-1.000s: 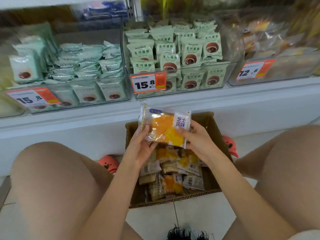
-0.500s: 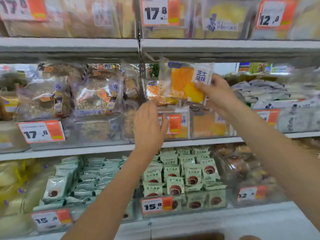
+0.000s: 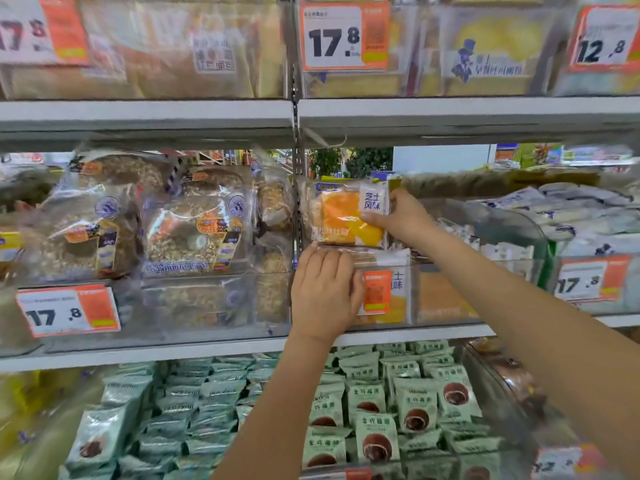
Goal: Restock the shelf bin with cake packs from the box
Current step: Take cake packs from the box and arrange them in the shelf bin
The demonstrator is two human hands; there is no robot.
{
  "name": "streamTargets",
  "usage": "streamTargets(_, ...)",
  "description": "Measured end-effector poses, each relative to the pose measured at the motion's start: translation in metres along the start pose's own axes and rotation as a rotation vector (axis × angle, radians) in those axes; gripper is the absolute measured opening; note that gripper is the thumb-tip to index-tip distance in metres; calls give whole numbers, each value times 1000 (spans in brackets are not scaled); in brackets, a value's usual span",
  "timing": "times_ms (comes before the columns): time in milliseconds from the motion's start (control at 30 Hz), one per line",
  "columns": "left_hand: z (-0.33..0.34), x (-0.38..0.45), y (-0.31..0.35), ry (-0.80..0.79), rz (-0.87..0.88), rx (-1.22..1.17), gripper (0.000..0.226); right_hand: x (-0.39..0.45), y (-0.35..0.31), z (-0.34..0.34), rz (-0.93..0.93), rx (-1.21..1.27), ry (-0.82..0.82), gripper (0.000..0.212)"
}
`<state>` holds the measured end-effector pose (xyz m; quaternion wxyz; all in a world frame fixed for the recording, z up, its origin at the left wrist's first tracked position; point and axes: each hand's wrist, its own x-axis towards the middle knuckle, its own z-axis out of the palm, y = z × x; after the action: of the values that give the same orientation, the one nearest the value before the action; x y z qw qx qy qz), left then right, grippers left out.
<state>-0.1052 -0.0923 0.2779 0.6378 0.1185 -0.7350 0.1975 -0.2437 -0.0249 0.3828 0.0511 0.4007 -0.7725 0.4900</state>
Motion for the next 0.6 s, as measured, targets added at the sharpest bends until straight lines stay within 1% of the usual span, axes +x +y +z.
streamTargets(100, -1, 0, 0, -6, -7, 5, 24, -2, 1, 3, -45, -48, 35, 57)
streamTargets(167, -2, 0, 1, -29, -9, 10, 25, -3, -2, 4, -69, -114, 26, 58)
streamTargets(267, -5, 1, 2, -70, -7, 15, 25, -2, -4, 2, -38, -183, -90, 62)
streamTargets(333, -7, 2, 2, -97, -5, 23, 25, -2, -4, 0, -34, -195, -132, 62)
streamTargets(400, -10, 3, 3, -123, -17, 19, 26, -5, -5, -2, -60, -211, -96, 57)
streamTargets(500, -15, 6, 5, -172, -36, 9, 29, -7, -11, -7, -82, -129, 1, 50)
streamTargets(533, -17, 6, 6, -190, -39, 7, 29, -6, -13, -10, -74, -103, 9, 50)
streamTargets(600, -20, 7, 6, -223, -46, 3, 30, -4, -13, -12, -58, -129, -40, 52)
